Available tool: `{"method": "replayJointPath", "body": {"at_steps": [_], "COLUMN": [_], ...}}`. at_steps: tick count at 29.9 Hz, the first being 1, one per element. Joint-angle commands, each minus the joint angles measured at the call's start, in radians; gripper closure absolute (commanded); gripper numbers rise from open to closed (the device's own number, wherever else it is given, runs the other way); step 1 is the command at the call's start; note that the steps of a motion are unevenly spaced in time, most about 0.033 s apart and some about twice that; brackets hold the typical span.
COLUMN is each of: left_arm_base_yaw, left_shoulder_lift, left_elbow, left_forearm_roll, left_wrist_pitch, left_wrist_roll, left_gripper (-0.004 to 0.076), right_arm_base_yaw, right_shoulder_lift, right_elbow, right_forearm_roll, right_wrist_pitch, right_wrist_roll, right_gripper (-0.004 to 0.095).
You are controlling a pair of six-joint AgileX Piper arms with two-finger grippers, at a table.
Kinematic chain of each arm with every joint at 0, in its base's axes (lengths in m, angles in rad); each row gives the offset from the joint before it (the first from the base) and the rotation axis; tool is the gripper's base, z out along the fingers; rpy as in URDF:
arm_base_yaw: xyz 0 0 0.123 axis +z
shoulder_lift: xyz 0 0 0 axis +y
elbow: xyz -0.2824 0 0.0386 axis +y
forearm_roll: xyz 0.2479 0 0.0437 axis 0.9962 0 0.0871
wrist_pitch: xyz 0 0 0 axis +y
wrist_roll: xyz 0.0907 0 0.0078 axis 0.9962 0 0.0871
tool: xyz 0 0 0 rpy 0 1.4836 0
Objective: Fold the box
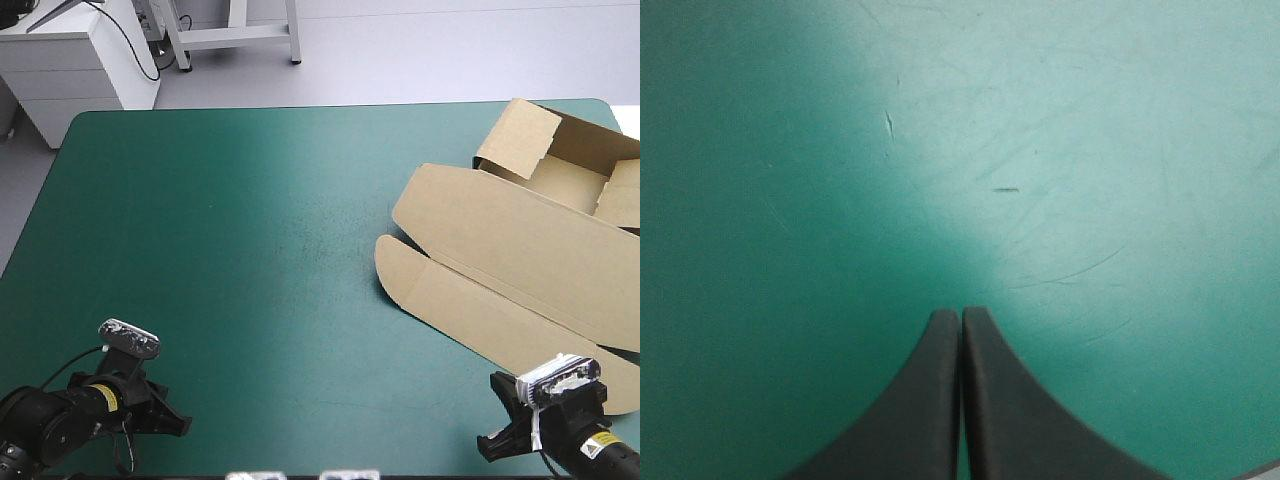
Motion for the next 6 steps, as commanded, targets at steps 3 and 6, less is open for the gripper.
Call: {"method": "replayJointPath", "body": {"at_steps": [3,6], "left_arm_base_yaw": [0.000,0.000], "left_shoulder_lift": [-0.001,-0.001], "left_elbow": [-0.024,-0.024], "left_forearm_roll": [-0.009,-0.013], "left_wrist_pitch": [-0.039,-0.052], "left_wrist_roll": [0.002,0.002], "left_gripper": [0.0732,0.0732], "right_arm_base_yaw": [0.003,0.003], "right_shoulder_lift": [0.009,0.009], "right_elbow": [-0.023,-0.023], "right_forearm_roll": [0.025,0.021], "right_wrist_pitch": [-0.052,-0.052], "right_wrist_roll": [-0.010,-0.006], "right_gripper": [0.0928,0.0928]}}
